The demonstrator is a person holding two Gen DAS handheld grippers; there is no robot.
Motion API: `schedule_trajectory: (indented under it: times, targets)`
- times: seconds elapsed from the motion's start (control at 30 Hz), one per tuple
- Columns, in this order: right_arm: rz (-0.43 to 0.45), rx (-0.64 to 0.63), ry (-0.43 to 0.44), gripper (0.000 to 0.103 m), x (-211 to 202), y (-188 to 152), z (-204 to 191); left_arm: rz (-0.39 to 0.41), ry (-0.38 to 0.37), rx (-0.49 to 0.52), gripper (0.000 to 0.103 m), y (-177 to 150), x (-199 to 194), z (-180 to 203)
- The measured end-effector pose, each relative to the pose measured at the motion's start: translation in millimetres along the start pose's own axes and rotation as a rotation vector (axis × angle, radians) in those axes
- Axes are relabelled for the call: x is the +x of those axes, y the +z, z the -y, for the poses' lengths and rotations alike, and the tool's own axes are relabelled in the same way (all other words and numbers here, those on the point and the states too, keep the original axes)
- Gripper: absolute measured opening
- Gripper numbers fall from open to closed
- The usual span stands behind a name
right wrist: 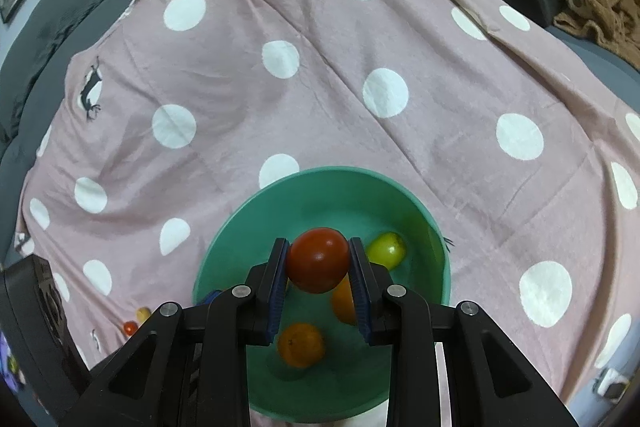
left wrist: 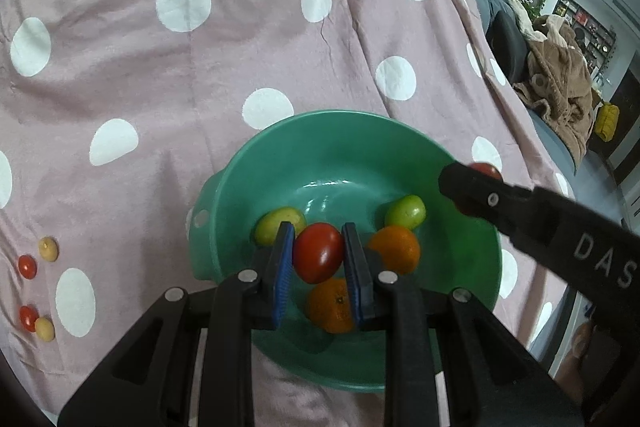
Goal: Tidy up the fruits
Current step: 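Open both grippers over the bowl, dropping the tomatoes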
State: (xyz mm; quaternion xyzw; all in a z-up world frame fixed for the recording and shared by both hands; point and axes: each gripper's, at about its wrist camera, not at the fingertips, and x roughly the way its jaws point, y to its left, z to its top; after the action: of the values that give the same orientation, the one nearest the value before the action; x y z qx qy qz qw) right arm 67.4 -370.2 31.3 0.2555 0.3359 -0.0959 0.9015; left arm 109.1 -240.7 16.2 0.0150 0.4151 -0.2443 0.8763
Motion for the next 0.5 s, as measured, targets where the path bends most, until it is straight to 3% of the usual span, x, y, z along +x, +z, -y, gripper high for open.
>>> schedule_trajectory:
  times: [0.23,0.4,0.5]
  targets:
    - [-0.027,0.016,-0.020,0.031,9,0,4,0.015,0.029,0.012,0.024,6,3,-2]
    - [-0.045,0.028,0.002,0.031,14,0,5,0.017,0.010,0.019,0.024,4,7,-1]
    - [-0.042,0.019,-0.040,0.031,16,-1,3,0.009,0.012,0.020,0.024,4,11,2]
